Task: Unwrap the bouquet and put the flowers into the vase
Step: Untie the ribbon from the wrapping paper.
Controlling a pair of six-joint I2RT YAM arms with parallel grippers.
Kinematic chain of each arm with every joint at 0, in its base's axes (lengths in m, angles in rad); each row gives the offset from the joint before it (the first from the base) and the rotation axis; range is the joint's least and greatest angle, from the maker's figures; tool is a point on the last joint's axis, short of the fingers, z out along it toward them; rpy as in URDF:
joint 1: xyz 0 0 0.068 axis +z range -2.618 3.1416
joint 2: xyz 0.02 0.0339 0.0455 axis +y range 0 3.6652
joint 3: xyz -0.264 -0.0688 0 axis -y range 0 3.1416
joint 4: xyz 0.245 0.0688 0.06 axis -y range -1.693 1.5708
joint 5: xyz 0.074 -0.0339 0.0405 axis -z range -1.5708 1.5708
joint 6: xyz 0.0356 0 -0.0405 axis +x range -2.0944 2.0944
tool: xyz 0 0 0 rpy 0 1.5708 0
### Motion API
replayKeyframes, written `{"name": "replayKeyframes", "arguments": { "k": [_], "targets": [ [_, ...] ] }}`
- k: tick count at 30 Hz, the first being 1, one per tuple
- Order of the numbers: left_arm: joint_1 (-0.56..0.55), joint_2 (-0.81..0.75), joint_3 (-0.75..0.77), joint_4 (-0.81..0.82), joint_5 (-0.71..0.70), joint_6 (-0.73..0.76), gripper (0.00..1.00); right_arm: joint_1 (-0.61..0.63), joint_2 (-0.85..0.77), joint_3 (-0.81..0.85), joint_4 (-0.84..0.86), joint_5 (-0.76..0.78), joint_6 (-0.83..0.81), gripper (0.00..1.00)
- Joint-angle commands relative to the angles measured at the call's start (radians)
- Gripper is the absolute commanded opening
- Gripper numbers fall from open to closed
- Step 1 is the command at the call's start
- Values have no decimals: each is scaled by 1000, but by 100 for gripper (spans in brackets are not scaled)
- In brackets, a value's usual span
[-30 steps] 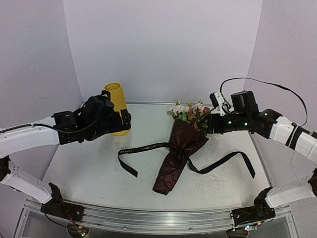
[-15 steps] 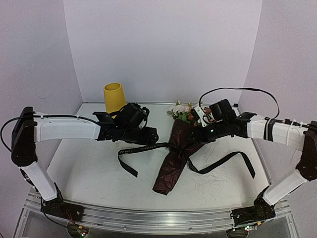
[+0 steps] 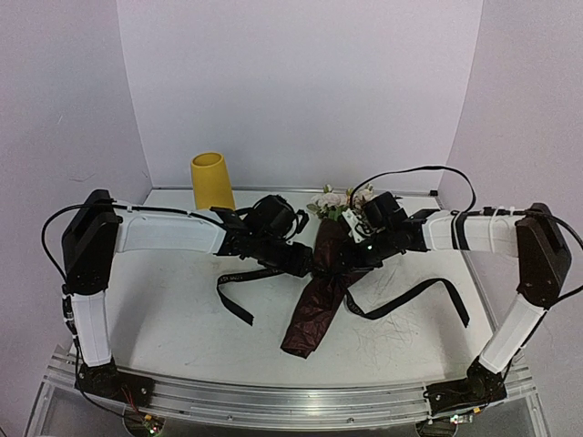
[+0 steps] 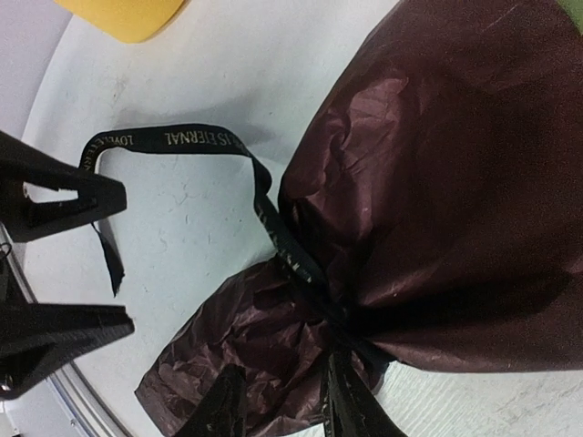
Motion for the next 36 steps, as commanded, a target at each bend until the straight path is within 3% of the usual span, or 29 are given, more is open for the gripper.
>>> {"name": "replayKeyframes", "arguments": {
  "k": [1,10,14,23,27,36],
  "targets": [
    [2,40,70,14,62,61,64,4,65,77,-16,28,10,28],
    [2,81,73,1,89,92,62,4,137,109,-43,40,-9,27],
    [3,92,68,-3,102,92,61,5,144,94,-51,37,-12,18],
    [3,135,67,-7,148,86,59,6,140,51,-51,49,-12,18],
    [3,162,68,-7,181,78,52,7,137,38,-71,49,-9,18],
    [3,193,41,-7,196,40,42,6,36,24,-105,46,-28,5]
  ]
}}
